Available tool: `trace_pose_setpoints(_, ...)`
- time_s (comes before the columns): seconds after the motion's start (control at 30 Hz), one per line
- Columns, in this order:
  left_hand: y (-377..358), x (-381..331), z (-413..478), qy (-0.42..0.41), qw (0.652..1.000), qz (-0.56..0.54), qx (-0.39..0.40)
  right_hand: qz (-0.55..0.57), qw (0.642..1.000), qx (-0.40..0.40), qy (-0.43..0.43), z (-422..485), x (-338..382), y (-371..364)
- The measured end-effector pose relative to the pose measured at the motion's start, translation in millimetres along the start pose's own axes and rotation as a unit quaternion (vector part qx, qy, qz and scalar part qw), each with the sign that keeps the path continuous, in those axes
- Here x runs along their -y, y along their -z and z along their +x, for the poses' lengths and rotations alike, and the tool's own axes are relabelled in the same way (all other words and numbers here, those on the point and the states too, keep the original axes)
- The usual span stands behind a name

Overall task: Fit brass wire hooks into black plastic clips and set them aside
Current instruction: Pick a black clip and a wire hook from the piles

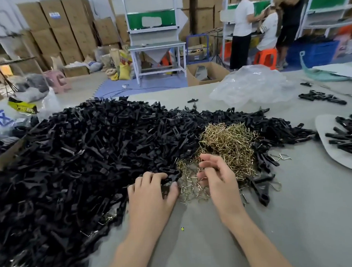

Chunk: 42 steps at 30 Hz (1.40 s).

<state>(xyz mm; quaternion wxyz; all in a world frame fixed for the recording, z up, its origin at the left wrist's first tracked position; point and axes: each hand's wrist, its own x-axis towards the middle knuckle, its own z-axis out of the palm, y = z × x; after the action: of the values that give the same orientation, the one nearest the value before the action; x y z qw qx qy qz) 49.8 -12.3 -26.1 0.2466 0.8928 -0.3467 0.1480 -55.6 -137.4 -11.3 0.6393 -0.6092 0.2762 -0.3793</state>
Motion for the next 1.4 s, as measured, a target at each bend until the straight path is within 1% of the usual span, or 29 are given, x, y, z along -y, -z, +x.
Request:
trace_pose_setpoints(0.17,3,-3,0,0.001,1.000,-0.005,0.027,-0.009,1.000,0.012,-0.004,1,-1,0)
trace_pose_setpoints(0.23,6,-4,2,0.015,0.999,-0.043,0.016,-0.022,1.000,0.015,-0.001,2,-2,0)
trace_pose_setpoints(0.3,5,-1,3,0.025,0.998,-0.050,-0.013,-0.030,0.999,0.019,-0.001,1,-2,1)
trace_pose_setpoints(0.33,5,0,3,0.030,0.999,-0.038,-0.013,-0.030,0.999,0.020,-0.002,1,-3,1)
trace_pose_setpoints(0.47,1,0,11,0.020,0.999,0.041,0.027,-0.031,0.999,0.016,-0.002,-1,-3,0)
trace_pose_setpoints(0.77,-1,3,14,0.000,0.999,0.038,0.006,-0.024,1.000,0.012,-0.001,-2,-2,2)
trace_pose_setpoints(0.87,5,0,16,0.008,0.998,-0.024,-0.051,-0.006,1.000,0.023,-0.004,-2,0,3)
trace_pose_setpoints(0.93,10,-5,16,-0.016,0.993,-0.062,-0.096,0.008,0.999,0.035,0.002,-1,1,2)
trace_pose_setpoints(1.0,14,-15,11,-0.053,0.988,-0.092,-0.112,0.022,0.998,0.059,0.015,-2,3,1)
trace_pose_setpoints(1.07,13,-28,2,-0.072,0.985,-0.124,-0.098,0.023,0.995,0.095,0.028,-3,3,1)
trace_pose_setpoints(1.13,11,-35,-8,-0.072,0.982,-0.162,-0.061,0.003,0.991,0.128,0.046,-5,4,1)
trace_pose_setpoints(1.2,10,-38,-15,-0.040,0.973,-0.226,-0.029,-0.006,0.988,0.142,0.057,-6,6,1)
trace_pose_setpoints(1.27,12,-36,-14,0.012,0.947,-0.322,-0.012,-0.006,0.989,0.138,0.060,-6,6,3)
trace_pose_setpoints(1.3,13,-35,-13,0.024,0.933,-0.358,-0.014,-0.007,0.988,0.142,0.060,-6,7,4)
trace_pose_setpoints(1.4,18,-35,-11,0.027,0.902,-0.431,-0.026,-0.002,0.984,0.171,0.050,-6,10,10)
